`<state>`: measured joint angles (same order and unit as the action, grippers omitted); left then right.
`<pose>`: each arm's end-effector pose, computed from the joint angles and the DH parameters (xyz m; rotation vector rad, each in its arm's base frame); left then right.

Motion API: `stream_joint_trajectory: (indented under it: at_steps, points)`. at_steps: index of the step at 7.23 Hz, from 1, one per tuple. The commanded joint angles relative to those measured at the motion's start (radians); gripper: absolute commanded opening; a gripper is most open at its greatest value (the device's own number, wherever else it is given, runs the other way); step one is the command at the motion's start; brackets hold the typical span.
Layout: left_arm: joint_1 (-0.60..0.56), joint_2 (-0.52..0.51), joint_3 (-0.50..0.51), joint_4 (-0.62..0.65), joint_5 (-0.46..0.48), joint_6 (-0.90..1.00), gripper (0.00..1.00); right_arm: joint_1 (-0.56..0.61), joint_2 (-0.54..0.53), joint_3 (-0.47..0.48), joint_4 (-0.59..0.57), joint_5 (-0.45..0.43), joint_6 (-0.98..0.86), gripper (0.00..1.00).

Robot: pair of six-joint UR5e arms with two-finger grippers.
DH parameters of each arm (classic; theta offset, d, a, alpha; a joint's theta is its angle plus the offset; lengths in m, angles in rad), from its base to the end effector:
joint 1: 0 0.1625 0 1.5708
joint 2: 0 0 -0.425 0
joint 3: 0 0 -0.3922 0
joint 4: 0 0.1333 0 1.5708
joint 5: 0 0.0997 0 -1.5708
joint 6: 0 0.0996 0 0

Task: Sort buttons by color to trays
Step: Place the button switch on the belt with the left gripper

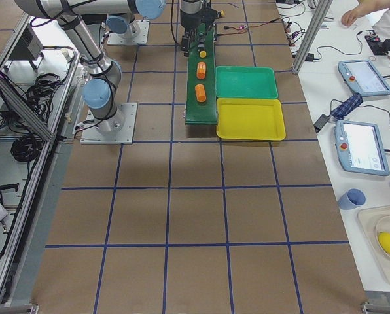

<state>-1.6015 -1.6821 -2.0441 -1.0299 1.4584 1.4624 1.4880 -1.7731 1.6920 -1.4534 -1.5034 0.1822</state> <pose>-0.1588 -0.4649 0.2652 -2.0533 -2.2248 0.0618 0.1063 -0.4117 0.5077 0.4082 3.0483 0.0609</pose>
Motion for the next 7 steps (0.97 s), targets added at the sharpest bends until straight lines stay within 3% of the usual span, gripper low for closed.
stream_joint_trajectory:
  at_steps: [1, 3, 5, 7]
  points:
    - [0.006, 0.054, -0.047, -0.004, 0.043, -0.008, 0.83, 0.0, 0.001, 0.008, 0.001, -0.004, 0.002, 1.0]
    - [0.09, 0.097, -0.036, -0.009, 0.103, 0.007, 0.83, 0.0, 0.001, 0.011, -0.052, -0.041, 0.157, 1.0]
    - [0.274, 0.113, -0.022, 0.007, 0.097, -0.002, 0.83, 0.005, 0.024, 0.018, -0.091, -0.038, 0.52, 1.0]
    - [0.455, 0.032, 0.008, 0.127, 0.016, -0.008, 0.83, 0.009, 0.027, 0.024, -0.091, -0.021, 0.777, 1.0]
